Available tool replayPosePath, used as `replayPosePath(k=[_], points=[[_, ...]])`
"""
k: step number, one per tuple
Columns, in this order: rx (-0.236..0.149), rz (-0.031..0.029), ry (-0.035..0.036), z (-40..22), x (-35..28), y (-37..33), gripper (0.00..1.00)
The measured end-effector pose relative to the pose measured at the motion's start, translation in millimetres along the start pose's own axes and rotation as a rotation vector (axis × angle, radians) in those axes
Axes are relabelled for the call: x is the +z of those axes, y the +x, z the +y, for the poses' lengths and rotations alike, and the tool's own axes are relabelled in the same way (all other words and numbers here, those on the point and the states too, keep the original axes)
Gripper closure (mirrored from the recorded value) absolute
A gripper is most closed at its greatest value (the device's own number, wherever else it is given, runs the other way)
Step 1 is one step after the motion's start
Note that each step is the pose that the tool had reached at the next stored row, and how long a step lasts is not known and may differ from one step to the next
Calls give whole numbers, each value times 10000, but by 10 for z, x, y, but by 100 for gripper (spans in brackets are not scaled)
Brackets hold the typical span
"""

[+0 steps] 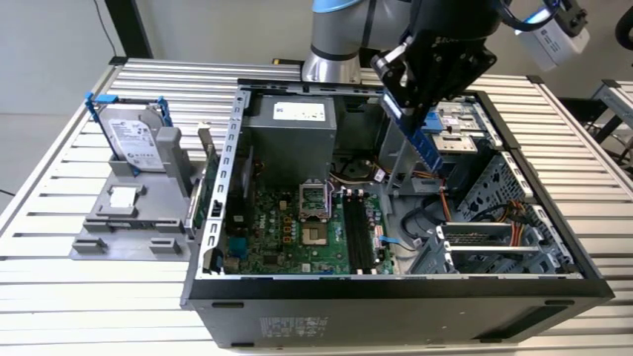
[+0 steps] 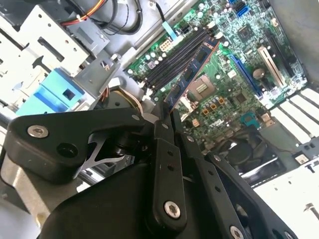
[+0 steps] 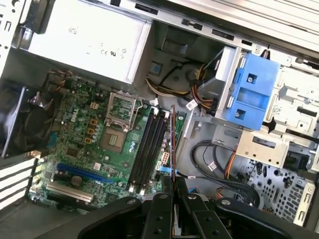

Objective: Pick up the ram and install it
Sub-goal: 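Insert the ram into the slot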

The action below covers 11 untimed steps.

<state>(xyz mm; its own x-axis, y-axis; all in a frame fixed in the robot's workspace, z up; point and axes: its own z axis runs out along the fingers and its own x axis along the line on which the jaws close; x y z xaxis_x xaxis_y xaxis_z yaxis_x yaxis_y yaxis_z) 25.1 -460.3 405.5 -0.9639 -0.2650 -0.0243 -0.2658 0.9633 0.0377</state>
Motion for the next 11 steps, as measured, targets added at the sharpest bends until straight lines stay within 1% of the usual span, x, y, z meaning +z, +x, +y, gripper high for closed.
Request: replayPosePath(k=[4, 11], points=[[337, -13, 8, 0, 0, 0, 100], [814, -31, 20, 0, 0, 0, 100]])
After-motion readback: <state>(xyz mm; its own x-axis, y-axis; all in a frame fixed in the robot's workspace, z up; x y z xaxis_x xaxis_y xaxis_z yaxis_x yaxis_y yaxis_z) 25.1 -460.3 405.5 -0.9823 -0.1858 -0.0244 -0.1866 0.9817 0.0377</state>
